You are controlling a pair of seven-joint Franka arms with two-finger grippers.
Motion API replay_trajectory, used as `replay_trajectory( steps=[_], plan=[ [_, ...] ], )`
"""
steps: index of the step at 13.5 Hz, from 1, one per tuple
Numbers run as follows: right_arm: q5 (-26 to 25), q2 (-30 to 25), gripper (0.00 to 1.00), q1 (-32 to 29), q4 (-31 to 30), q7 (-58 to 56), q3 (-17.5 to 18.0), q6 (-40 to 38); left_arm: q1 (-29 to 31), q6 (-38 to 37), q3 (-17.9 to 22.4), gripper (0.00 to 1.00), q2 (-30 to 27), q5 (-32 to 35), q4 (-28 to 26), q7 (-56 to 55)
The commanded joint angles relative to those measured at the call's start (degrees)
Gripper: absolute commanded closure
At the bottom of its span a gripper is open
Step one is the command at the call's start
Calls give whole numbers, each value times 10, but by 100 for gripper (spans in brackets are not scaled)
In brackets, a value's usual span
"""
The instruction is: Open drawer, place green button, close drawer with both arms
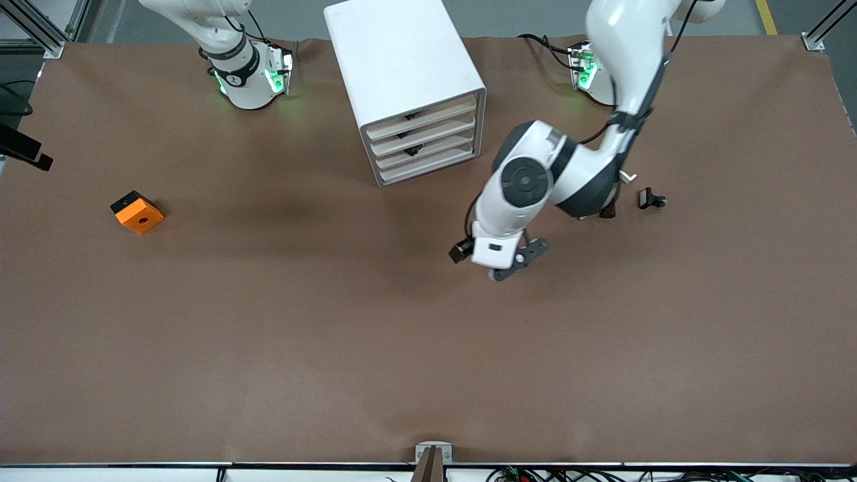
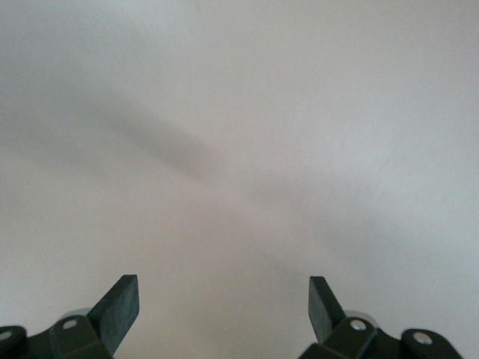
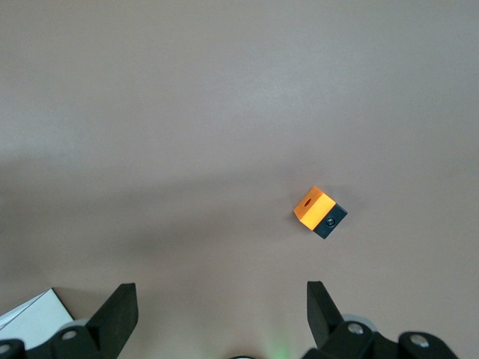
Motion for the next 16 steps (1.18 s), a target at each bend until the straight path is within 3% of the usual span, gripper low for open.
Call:
replay_trajectory(
  steps=[1, 5, 10, 16],
  plan=[
    [10, -45, 0, -3, -35, -2, -1, 10, 35, -31, 0, 0, -66, 40, -15, -5],
    [9, -46, 0, 24, -46, -3, -21, 14, 102, -83, -1, 0, -128, 88, -6, 20],
    [-2, -48, 0, 38, -47, -6, -25, 17, 179, -235, -4, 0, -135, 92, 88, 239],
    [-4, -49, 0, 39, -47, -34, -31, 24, 243, -284, -11, 0, -189, 84, 90, 356]
  ],
)
